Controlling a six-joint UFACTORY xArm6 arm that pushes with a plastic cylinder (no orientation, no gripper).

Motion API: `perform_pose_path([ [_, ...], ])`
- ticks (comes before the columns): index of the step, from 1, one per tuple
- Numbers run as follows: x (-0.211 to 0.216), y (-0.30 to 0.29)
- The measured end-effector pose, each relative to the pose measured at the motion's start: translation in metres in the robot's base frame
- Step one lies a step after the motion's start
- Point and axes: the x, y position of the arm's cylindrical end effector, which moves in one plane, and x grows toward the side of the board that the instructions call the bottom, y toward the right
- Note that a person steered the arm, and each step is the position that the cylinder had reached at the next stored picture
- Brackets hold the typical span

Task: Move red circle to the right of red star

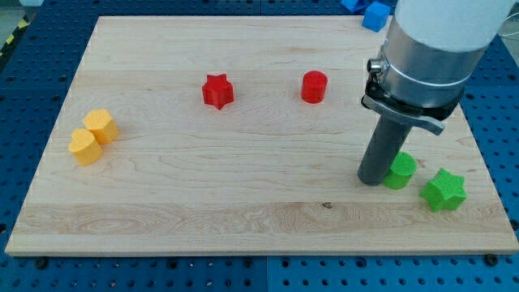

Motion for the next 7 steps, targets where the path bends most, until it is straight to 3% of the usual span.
perform_pose_path([
  [3, -0.013, 0.048],
  [6, -0.117, 0.066],
  [7, -0.131, 0.036],
])
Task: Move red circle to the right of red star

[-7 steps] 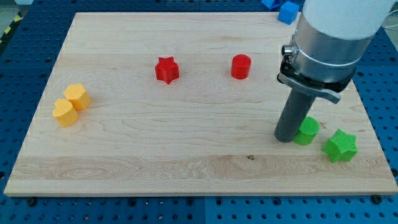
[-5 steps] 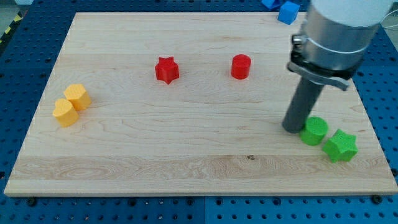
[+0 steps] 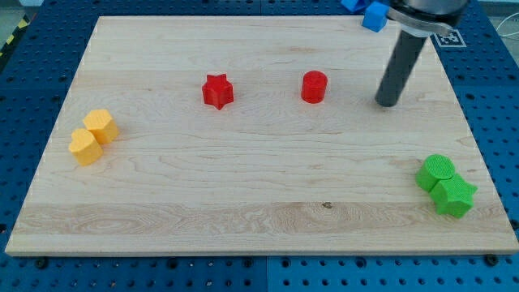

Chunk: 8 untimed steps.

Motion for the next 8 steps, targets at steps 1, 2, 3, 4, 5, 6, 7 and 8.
perform_pose_path([
  [1, -0.002, -0.03],
  [2, -0.018, -0.047],
  [3, -0.031, -0.062],
  [4, -0.022, -0.088],
  [5, -0.01, -0.102],
  [6, -0.009, -0.133],
  [7, -0.005, -0.147],
  [8, -0.004, -0.161],
])
